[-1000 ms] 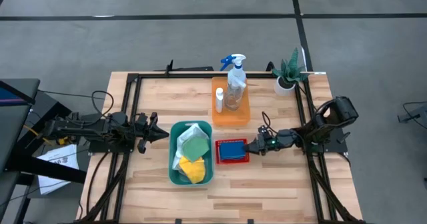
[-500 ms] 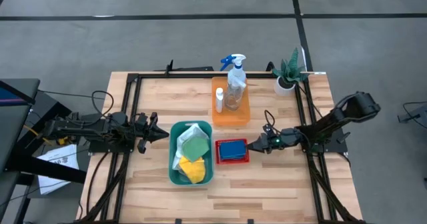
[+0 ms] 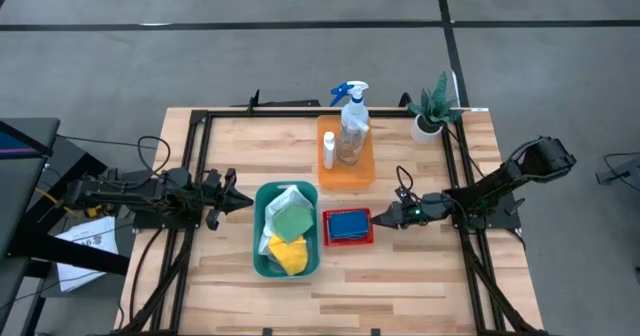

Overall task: Pick & Place Kitchen Items
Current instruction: Return to home position

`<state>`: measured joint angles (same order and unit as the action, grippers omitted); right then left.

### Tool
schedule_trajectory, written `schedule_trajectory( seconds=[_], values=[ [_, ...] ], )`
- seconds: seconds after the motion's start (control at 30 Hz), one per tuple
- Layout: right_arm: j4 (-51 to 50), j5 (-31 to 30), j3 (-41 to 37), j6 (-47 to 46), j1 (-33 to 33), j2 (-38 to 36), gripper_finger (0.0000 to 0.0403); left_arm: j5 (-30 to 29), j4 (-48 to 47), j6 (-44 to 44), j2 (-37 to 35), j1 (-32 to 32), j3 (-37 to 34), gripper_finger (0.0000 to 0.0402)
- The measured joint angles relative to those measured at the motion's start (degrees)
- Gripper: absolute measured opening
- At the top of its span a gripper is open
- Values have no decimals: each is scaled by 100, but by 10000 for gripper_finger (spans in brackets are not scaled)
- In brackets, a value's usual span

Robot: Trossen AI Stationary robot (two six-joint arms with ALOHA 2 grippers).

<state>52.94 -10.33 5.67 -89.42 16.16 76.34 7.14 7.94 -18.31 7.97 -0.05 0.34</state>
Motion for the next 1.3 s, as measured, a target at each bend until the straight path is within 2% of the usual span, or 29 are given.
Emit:
schedule_trajectory(
  seconds=[0.13,0.4,0.6,0.93,1.3],
  values=[
    [215,40,15,888,0,-109,173,0,2,0,1,0,0,16],
    [503,80,92,3471,-13,-818,173,0,0,0,2,1,0,16],
    [530,458,-13,5118,-288,-1298,173,0,2,0,1,2,0,16],
    [1412,588,-393,8008,-627,-1333,173,0,2,0,2,0,0,16],
    [1991,599,-527,8523,-848,-1381,173,-1,0,0,2,2,0,16]
  ],
)
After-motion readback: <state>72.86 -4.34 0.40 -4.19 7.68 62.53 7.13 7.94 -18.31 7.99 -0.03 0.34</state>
